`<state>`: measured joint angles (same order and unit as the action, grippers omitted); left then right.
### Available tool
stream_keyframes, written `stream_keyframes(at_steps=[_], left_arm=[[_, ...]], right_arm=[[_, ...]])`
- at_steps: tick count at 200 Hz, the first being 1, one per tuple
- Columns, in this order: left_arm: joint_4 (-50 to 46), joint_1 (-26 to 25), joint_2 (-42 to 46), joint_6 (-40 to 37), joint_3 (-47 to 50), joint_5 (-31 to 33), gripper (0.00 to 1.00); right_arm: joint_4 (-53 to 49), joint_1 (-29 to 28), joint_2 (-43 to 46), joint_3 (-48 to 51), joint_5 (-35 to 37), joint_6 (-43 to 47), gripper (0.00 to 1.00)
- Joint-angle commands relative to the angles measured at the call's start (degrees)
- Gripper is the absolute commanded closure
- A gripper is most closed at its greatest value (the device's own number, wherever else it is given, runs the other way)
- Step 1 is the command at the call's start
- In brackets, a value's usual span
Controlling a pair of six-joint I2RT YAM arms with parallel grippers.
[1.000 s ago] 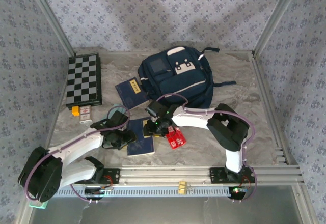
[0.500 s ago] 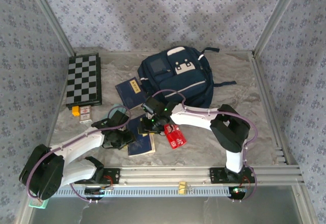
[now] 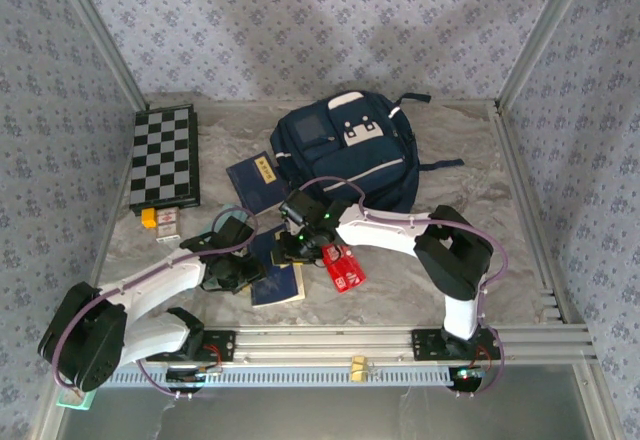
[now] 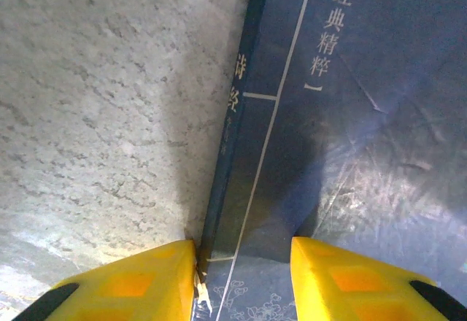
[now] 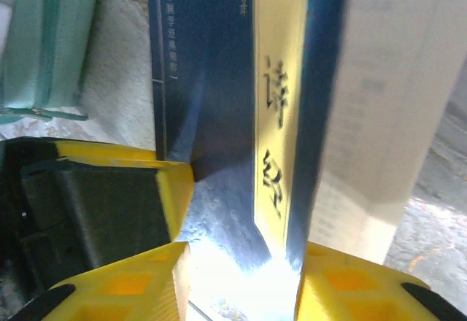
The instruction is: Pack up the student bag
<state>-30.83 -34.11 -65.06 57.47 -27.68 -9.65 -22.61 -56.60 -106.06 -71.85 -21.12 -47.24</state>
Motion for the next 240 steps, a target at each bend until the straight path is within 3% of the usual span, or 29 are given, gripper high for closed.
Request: stream_keyframes(at_steps=[1,44,90,141,202,240], left_arm=[[-0.24,0.12,-0.69,-0.89,-1.01,-0.11,0.61],[0.31,0.06,-1.26,-0.93,-0.82,-0.49,0.61],[0.76,-0.09,-2.26,-1.26,-1.00,-1.07,0.61],[2.27,-0.48,-2.88,-0.78,-0.71,-1.42,0.62],[1.16,-0.45,-3.19,-1.11,-0.62,-0.26,0.62],[0.93,-0.52,-3.30,-1.13,-0.77,-0.19,0.62]], right_arm=[[-4.50,0.48,-0.20,0.81,3.43,1.20,0.58],[-7.07,0.75,-3.07,-0.56,6.92,1.90,0.53],[-6.07,0.32,-5.89,-1.60,4.89,2.34,0.52],[-2.78,-0.64,-5.75,-2.56,0.59,1.83,0.61],[-4.43,-0.53,-1.01,-3.20,1.09,3.38,0.63],[-4.13,-0.24,-0.47,-2.32,0.25,3.32,0.70]])
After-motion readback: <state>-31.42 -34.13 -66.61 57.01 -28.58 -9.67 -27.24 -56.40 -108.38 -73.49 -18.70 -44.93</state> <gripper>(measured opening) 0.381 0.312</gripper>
